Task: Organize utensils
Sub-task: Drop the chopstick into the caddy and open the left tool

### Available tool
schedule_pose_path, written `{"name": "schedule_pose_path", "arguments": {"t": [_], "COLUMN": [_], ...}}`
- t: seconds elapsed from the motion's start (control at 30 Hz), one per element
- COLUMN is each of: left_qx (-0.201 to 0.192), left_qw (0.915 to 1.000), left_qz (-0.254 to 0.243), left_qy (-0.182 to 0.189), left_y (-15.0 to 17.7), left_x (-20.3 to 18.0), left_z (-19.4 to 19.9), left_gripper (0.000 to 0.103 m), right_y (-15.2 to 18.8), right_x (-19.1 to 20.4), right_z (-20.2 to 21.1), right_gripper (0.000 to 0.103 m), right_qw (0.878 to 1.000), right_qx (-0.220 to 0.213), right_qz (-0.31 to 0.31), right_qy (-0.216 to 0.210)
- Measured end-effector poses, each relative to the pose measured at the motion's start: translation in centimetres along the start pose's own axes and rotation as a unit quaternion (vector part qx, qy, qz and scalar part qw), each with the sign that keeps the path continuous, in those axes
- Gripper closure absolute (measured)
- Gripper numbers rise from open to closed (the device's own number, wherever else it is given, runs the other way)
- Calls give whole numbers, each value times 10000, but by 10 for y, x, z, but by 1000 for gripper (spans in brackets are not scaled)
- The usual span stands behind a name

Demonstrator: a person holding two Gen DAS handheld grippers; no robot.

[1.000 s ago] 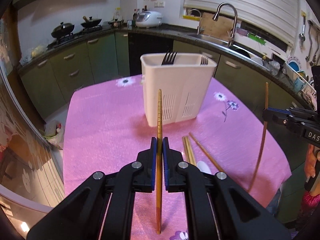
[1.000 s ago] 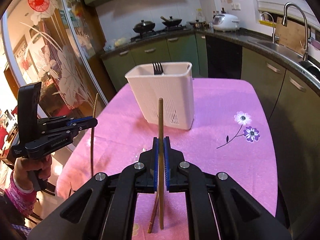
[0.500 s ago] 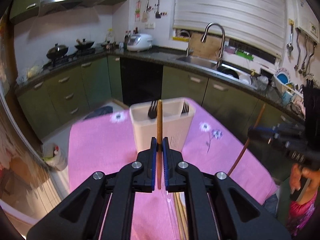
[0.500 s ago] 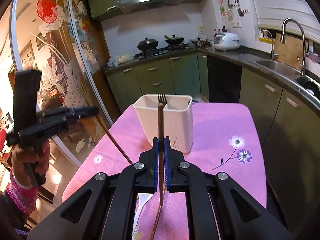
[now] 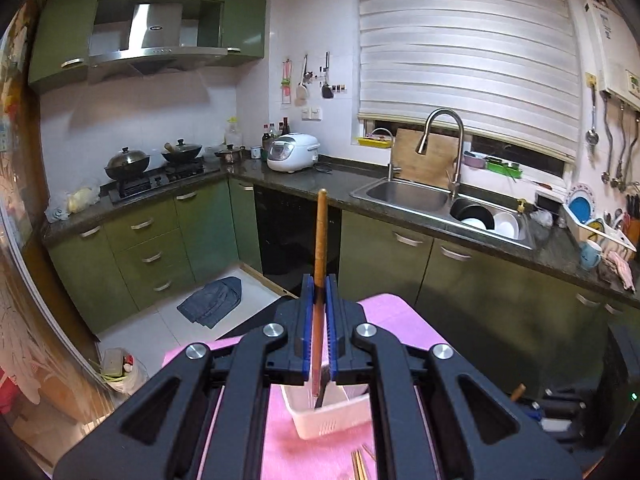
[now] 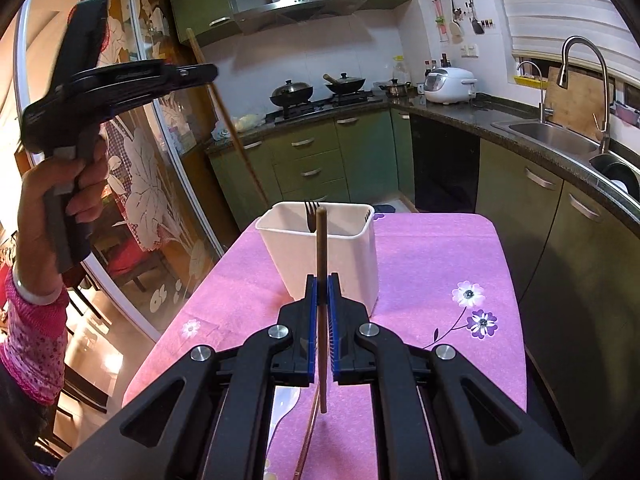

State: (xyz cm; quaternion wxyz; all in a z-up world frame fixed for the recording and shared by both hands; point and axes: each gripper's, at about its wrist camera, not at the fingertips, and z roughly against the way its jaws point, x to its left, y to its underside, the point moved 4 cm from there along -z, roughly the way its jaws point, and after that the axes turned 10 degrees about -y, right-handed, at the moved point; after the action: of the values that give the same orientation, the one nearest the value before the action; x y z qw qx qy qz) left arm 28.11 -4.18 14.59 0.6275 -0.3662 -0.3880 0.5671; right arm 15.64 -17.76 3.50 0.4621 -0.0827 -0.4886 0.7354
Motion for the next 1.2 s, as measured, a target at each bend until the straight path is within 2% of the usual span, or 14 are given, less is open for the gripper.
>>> {"name": "schedule_pose_path", "arguments": {"t": [0.1, 0.17, 0.33, 0.47, 0.5, 0.57, 0.63, 0.73, 1.03, 1.1, 1.2], "left_qx": [74, 287, 748, 955, 966, 1004, 1013, 910, 818, 811, 831], "left_qw": [9999, 9995, 9971, 9954, 9952, 9949, 9948, 9957, 9966, 9967, 9965], "left_qz": [-7, 33, -4, -11, 6, 9, 14, -43, -30, -29, -49], "left_qy": [-88, -104, -108, -111, -119, -109, -91, -140, -17, 4, 81], "left_y": [1, 11, 53, 82, 88, 99, 107, 112, 115, 116, 120], "left_x": [-2, -3, -2, 1, 2, 3, 3, 3, 4, 4, 3], "left_z": [-21, -40, -70, -79, -79, -79, -77, -71, -56, -53, -52], "left_gripper": [97, 97, 97, 97, 97, 89, 72, 60, 58, 58, 58], "right_y": [-4, -9, -30, -54, -59, -71, -84, -104, -154, -162, -165], "right_x": [-1, 0, 2, 6, 8, 11, 14, 17, 13, 9, 2], "right_z": [3, 5, 12, 14, 15, 15, 16, 19, 3, -7, -35], "right_gripper": [97, 97, 97, 97, 97, 97, 97, 97, 97, 97, 97], "right_qw": [10000, 10000, 9995, 9986, 9983, 9975, 9965, 9941, 9835, 9822, 9835], "right_qx": [-42, -91, -299, -524, -577, -694, -815, -1057, -1711, -1747, -1583], "right_qz": [1, 15, 80, 115, 123, 145, 172, 178, -8, -35, -66], "right_qy": [24, 25, 25, 27, 32, 50, 98, 191, 586, 691, 870]}}
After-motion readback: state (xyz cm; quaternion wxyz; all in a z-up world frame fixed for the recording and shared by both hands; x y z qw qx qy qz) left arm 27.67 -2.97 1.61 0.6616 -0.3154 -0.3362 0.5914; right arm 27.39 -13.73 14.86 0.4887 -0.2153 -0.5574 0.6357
